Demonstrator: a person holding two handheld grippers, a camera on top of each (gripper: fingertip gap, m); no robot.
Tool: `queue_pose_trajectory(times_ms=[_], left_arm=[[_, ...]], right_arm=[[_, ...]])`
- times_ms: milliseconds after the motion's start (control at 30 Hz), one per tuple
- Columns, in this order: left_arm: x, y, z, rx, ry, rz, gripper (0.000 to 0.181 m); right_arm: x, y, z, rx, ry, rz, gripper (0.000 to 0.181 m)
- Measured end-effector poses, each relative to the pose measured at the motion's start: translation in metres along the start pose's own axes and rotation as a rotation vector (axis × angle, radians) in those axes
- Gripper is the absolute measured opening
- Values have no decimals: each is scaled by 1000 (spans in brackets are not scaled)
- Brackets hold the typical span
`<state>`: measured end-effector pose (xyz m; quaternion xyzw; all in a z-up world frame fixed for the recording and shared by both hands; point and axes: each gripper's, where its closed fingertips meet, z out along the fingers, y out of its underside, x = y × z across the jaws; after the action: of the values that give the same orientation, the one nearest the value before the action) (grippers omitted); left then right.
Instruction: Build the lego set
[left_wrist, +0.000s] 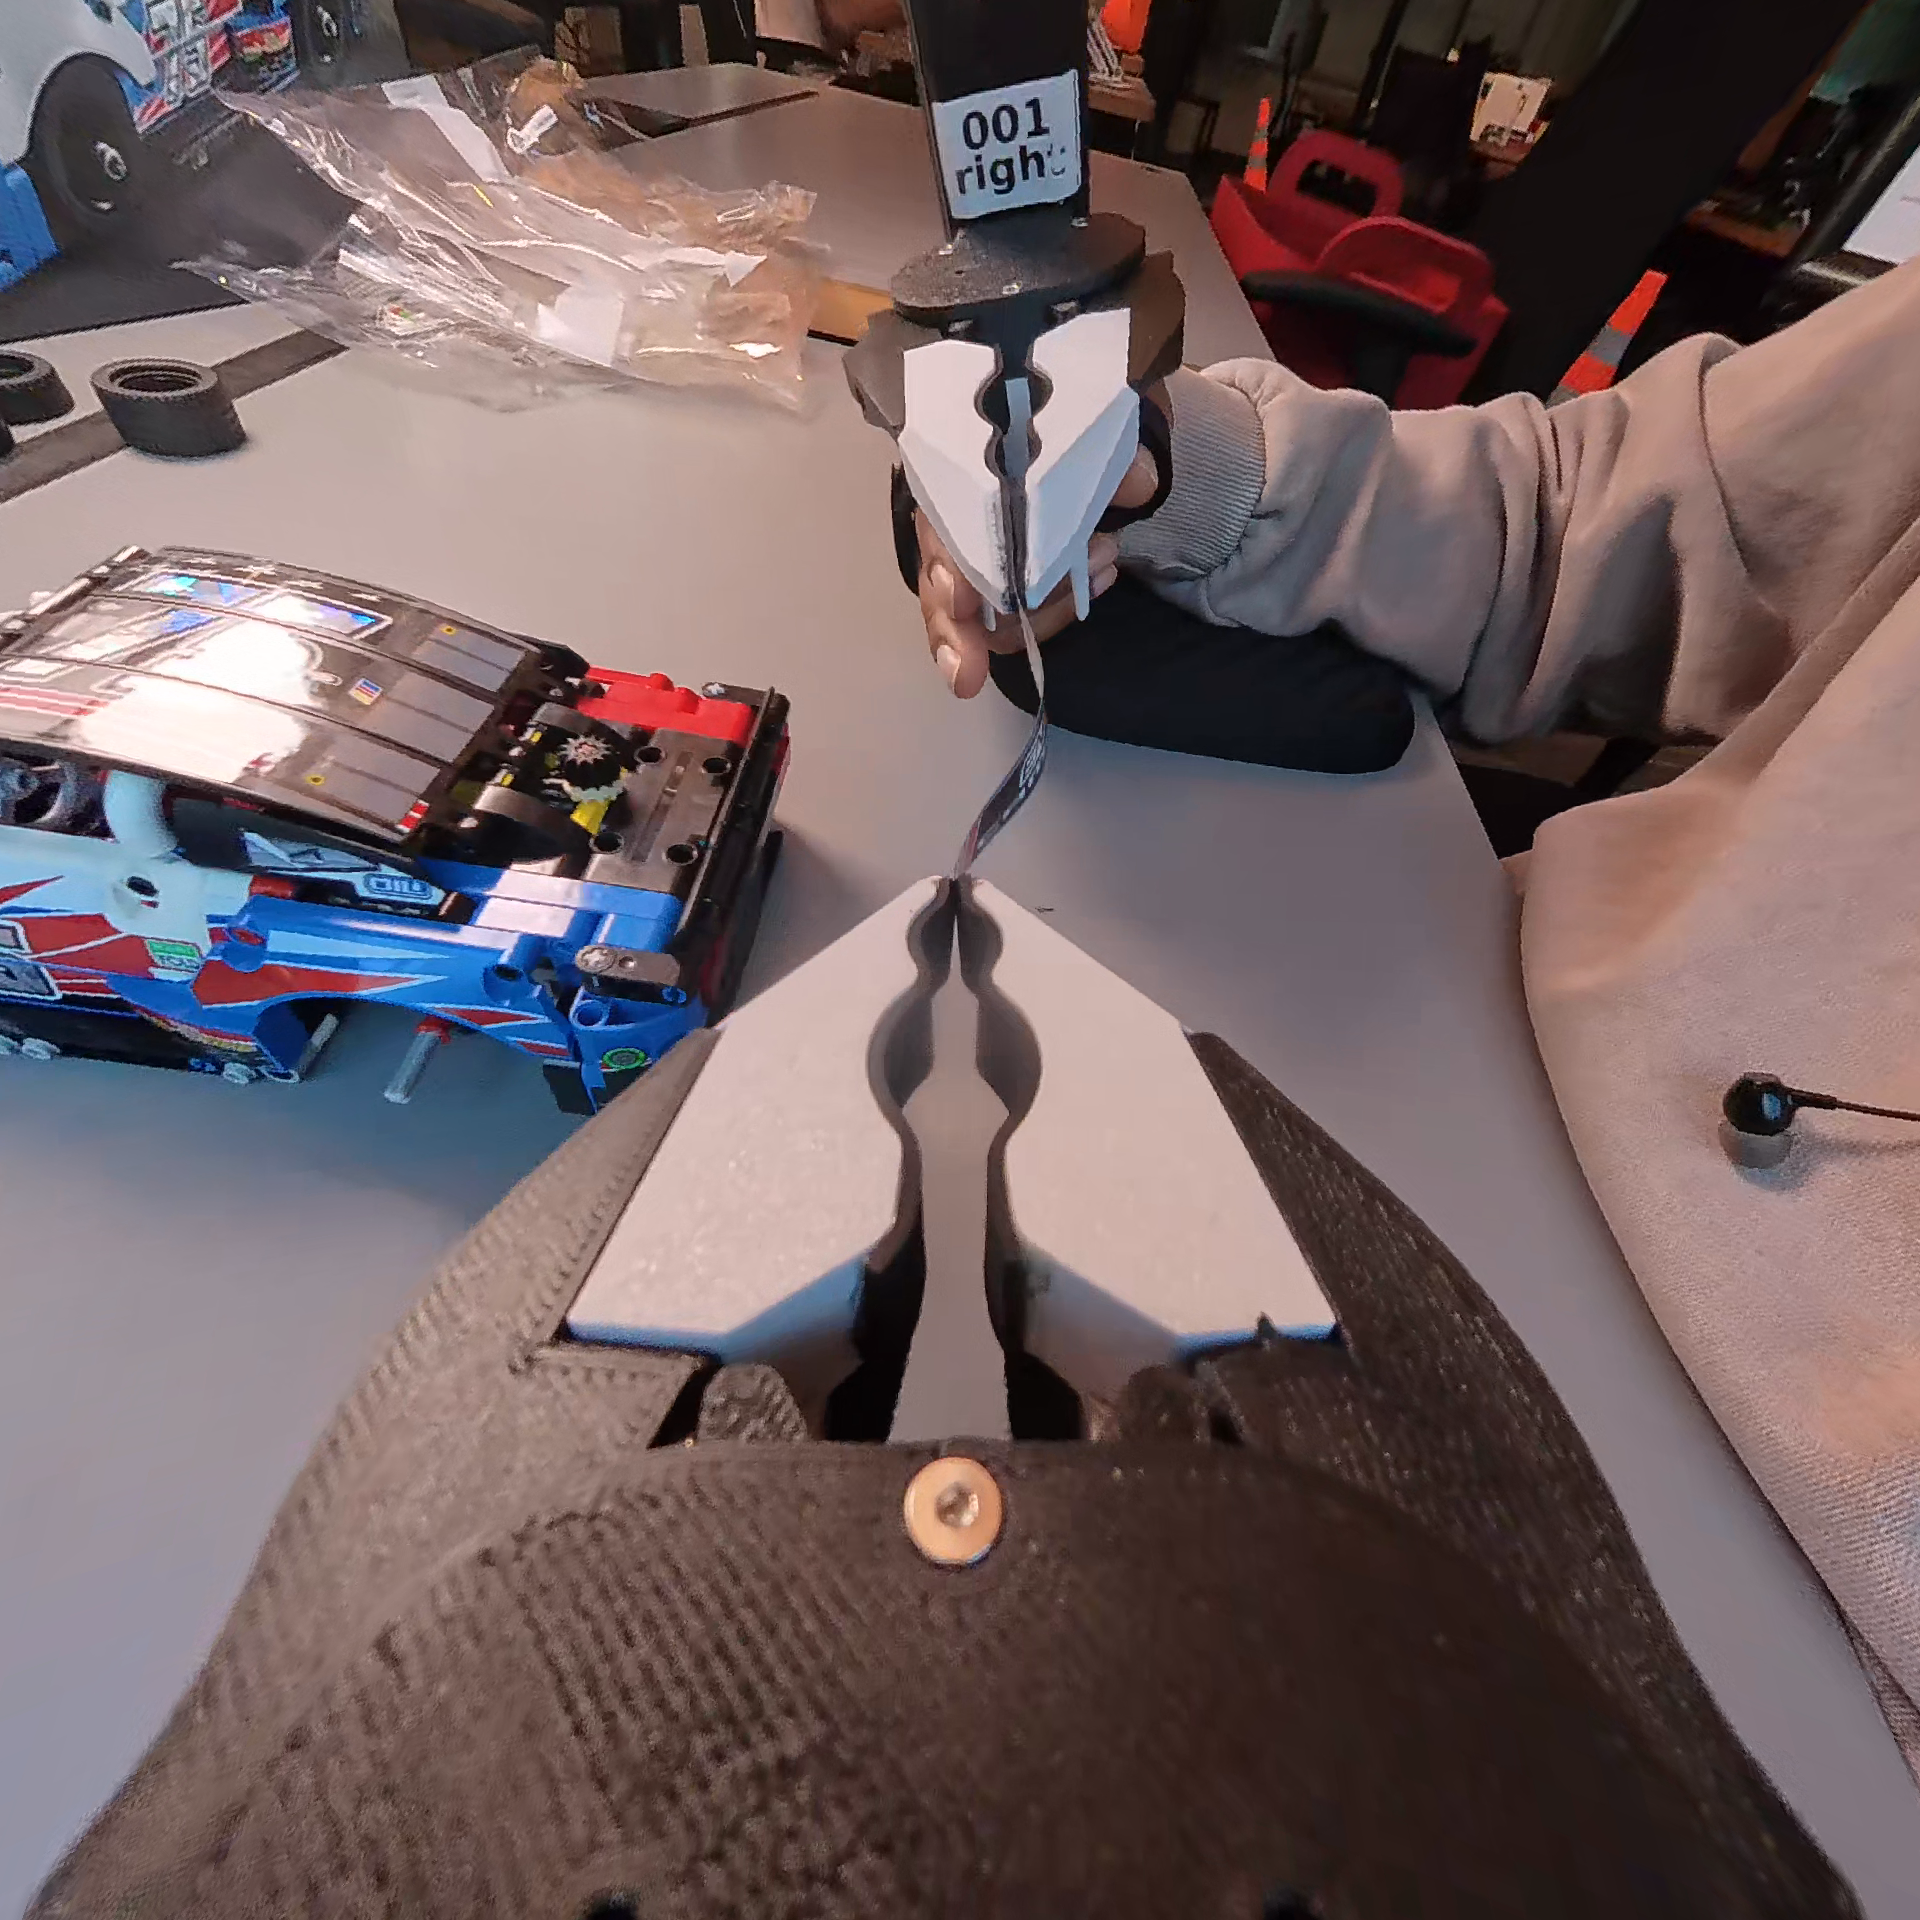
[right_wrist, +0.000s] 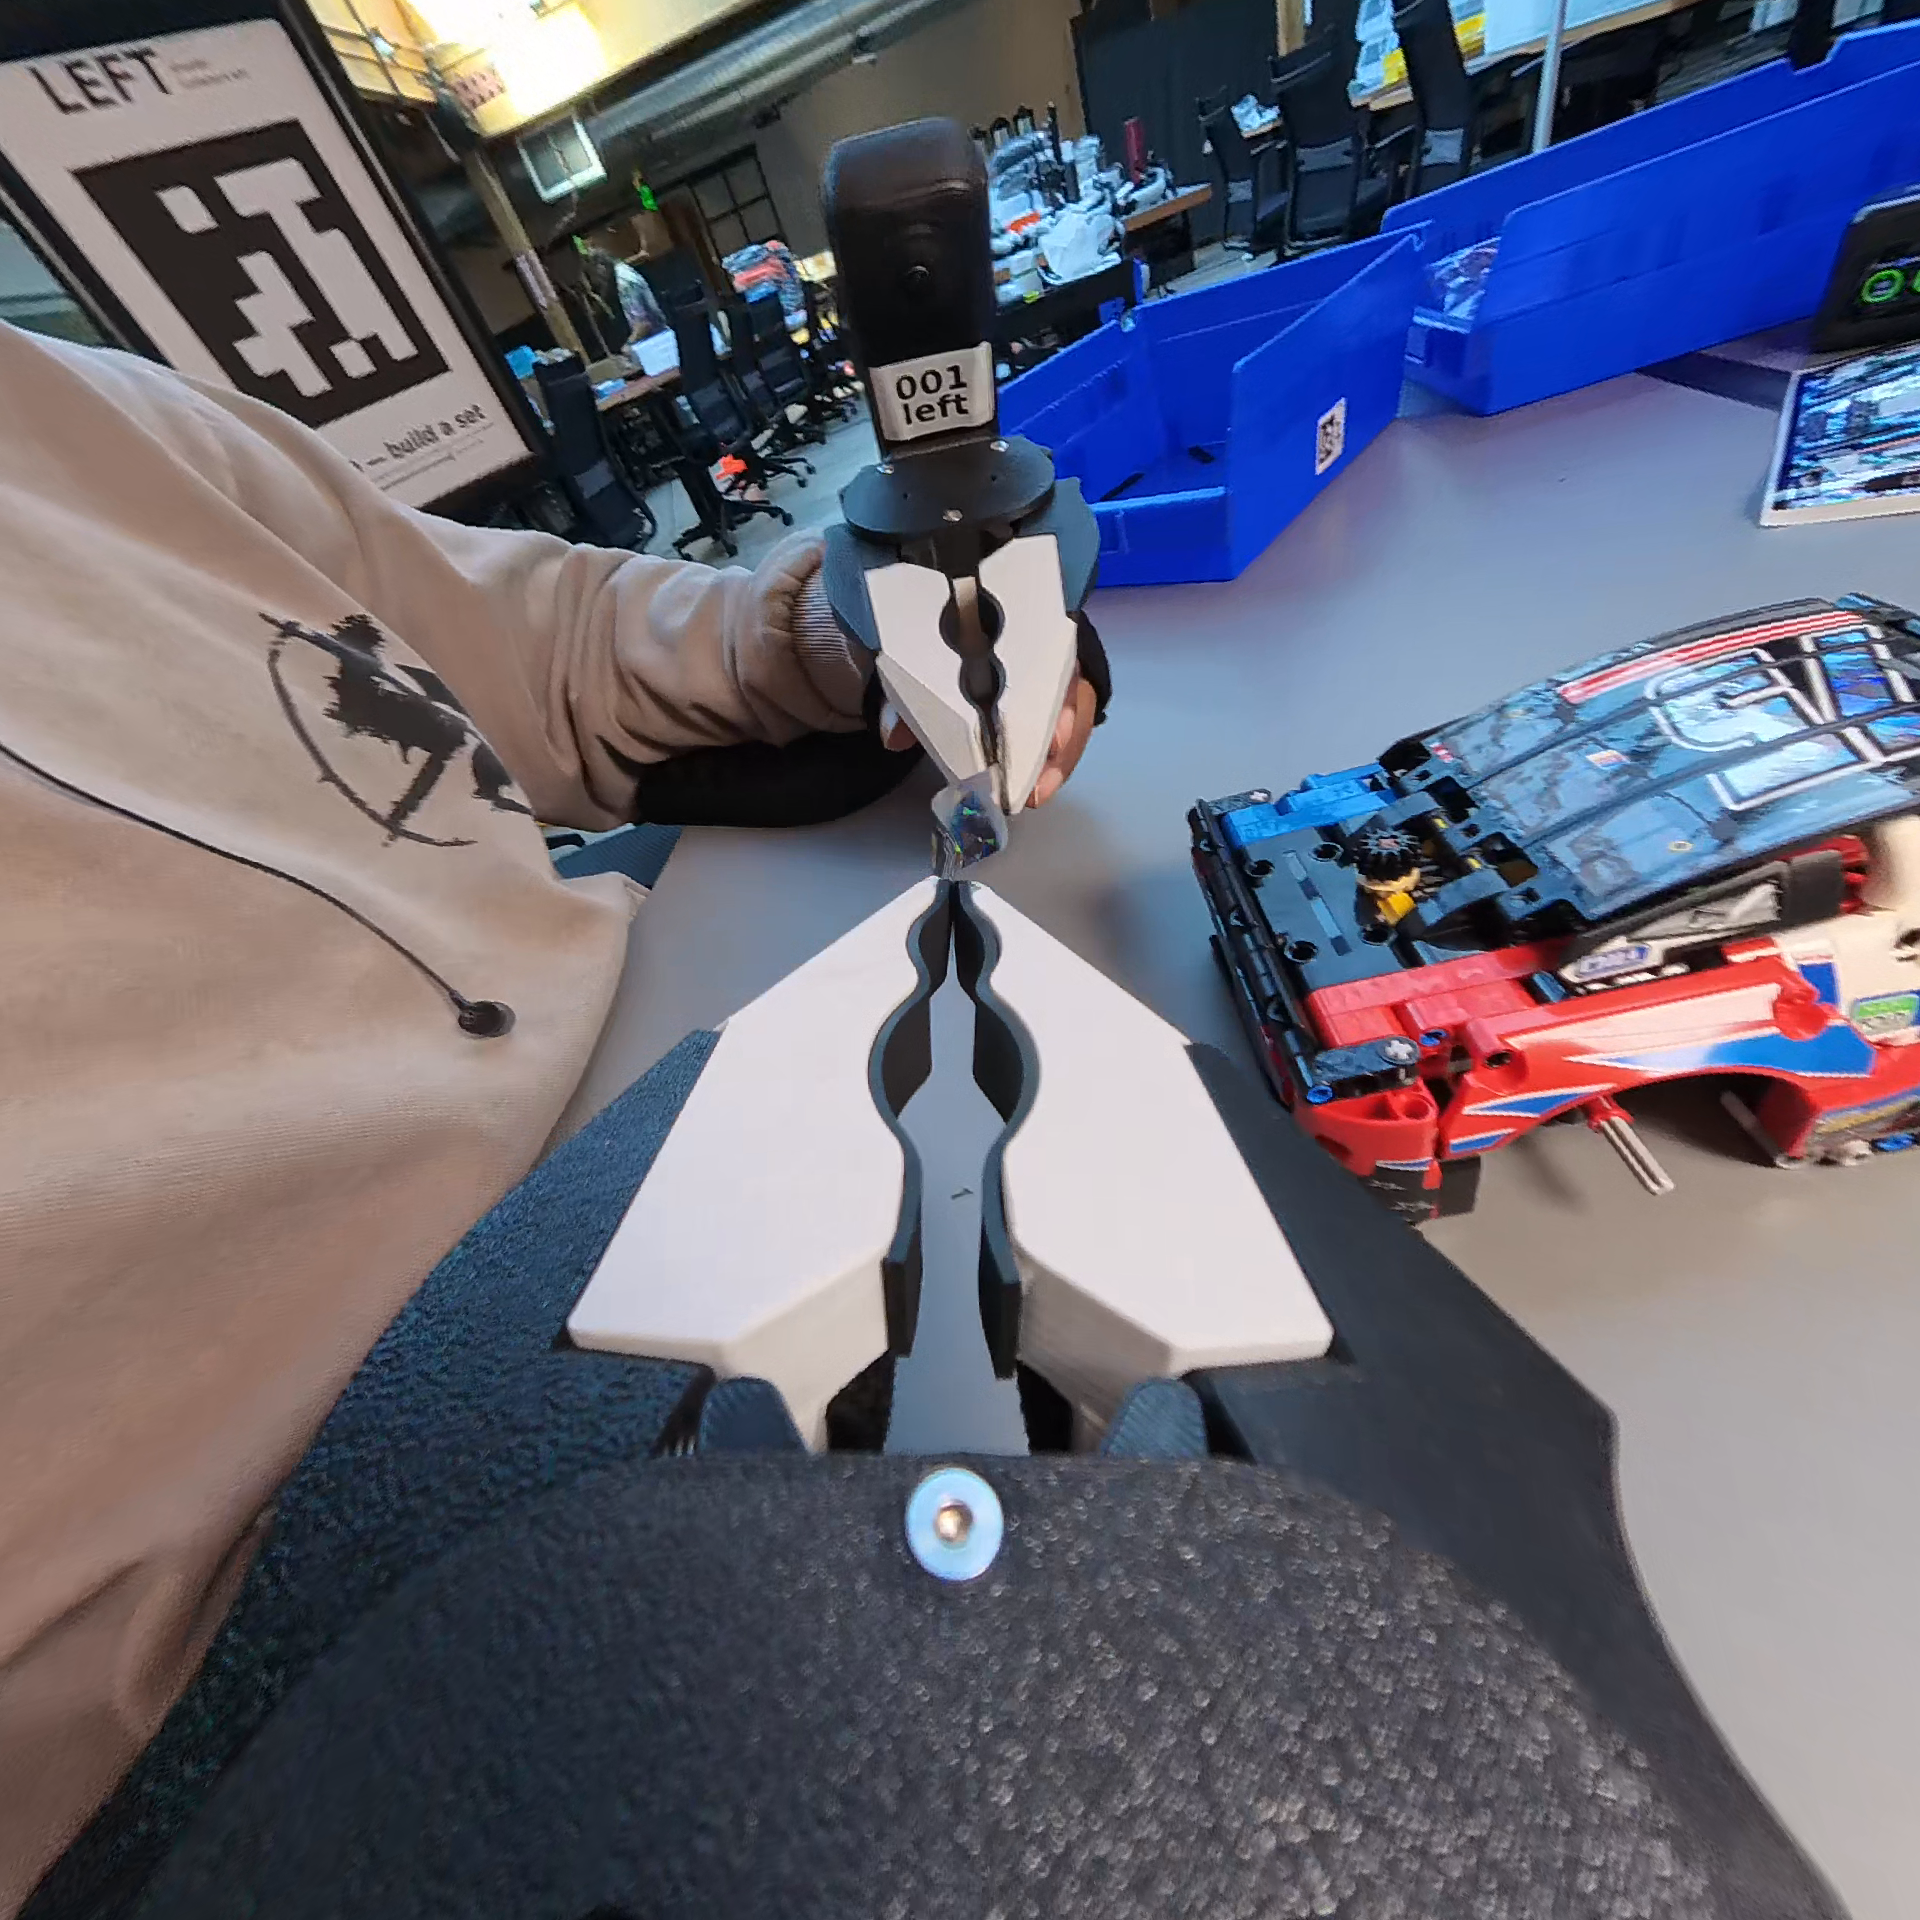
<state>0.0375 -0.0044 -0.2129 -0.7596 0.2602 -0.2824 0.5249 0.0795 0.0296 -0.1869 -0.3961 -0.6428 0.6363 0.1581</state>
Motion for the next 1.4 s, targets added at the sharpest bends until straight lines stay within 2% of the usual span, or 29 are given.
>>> queue_pose_trajectory(times_ms=[133,267,367,433,500,600,700,733,833,1067,1400], left_arm=[[-11,4,-4,-30,-63,-23,0],[-28,31,-3,-172,-156,-109,0],[-31,41,0,-217,-180,-148,0],[-33,43,1,-232,-200,-149,0],[-25,41,4,-217,-165,-134,0],[-11,33,6,-150,-88,-131,35],[7,14,5,-33,23,-150,42],[12,8,4,2,51,-145,41],[25,-5,-1,66,108,-119,22],[25,-15,-9,135,91,-124,0],[13,-7,-8,63,-4,-74,0]], right_arm=[[10,5,1,-41,95,-26,0],[27,16,0,-138,256,-35,0],[34,27,0,-222,345,-70,0],[24,26,4,-219,322,-100,0],[9,17,8,-155,273,-141,0],[-22,-3,9,-24,159,-204,0],[-35,-11,5,54,97,-187,0],[-36,-12,4,64,90,-182,0],[-33,-9,2,69,91,-156,0],[-24,-1,3,41,112,-129,0],[-10,3,4,11,177,-93,0]])
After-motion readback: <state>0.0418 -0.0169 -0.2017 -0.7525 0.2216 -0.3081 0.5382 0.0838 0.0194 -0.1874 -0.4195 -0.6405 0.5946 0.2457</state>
